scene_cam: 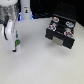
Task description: Open the kcup holder, insert the kcup into the holder, and close the kcup holder
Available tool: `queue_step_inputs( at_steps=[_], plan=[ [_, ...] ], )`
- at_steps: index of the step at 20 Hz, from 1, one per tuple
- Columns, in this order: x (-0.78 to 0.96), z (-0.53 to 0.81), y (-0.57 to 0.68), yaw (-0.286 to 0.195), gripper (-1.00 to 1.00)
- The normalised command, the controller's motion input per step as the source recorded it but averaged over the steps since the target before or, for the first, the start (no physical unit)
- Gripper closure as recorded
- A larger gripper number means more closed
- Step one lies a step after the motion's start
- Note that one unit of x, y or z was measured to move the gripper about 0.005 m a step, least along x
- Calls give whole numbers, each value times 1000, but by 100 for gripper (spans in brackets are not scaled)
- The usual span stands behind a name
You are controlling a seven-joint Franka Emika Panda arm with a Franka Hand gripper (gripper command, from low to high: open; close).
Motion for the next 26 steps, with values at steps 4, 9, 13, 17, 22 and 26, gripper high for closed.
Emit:
queue_step_inputs(
  at_steps=[4, 9, 13, 17, 22, 26],
  plan=[
    [-161, 0, 204, 1, -100],
    [-109, -107, -27, -88, -100],
    [-48, -175, -58, -83, -100],
    [-105, -174, -54, -92, -100],
    [-76, -138, -41, -76, -100],
    [-56, -196, -38, -102, -100]
  ],
)
